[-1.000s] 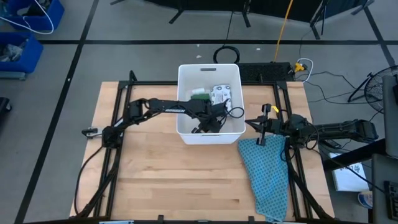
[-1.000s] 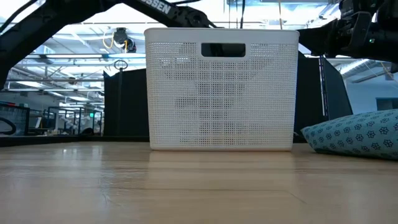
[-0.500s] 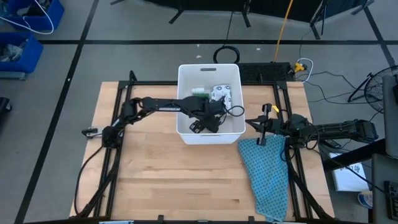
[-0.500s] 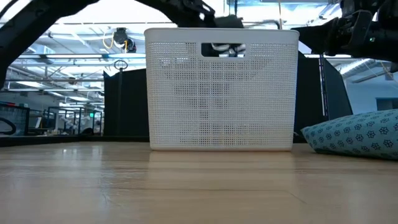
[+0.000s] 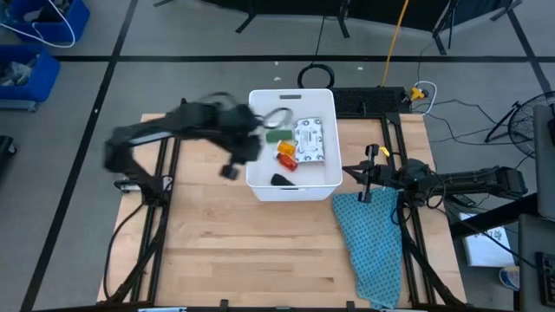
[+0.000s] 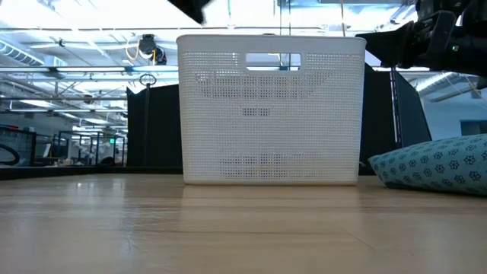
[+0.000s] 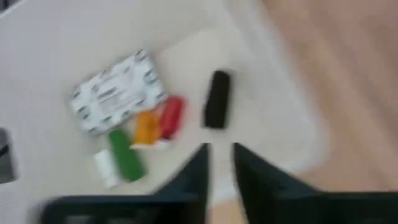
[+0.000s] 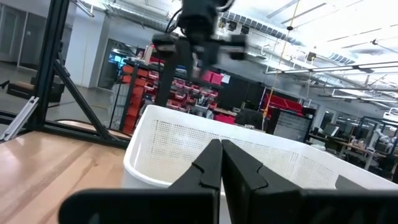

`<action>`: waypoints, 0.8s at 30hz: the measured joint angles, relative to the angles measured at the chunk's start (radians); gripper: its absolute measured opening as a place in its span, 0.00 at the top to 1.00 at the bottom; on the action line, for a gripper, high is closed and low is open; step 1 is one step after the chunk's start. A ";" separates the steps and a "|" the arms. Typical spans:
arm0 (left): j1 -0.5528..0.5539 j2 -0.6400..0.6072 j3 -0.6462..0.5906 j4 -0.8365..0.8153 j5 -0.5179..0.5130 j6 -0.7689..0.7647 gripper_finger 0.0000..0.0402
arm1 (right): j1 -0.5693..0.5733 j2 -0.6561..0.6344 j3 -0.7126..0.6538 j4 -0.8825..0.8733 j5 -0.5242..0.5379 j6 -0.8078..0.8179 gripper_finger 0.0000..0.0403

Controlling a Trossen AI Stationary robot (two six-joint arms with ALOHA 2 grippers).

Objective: Pick & place medical supplies in basket/bin
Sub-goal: Return to Home Position

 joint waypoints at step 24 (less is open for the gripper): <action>0.121 -1.117 -1.429 1.352 0.388 -0.387 1.00 | 0.000 0.000 0.000 0.036 -0.006 0.119 1.00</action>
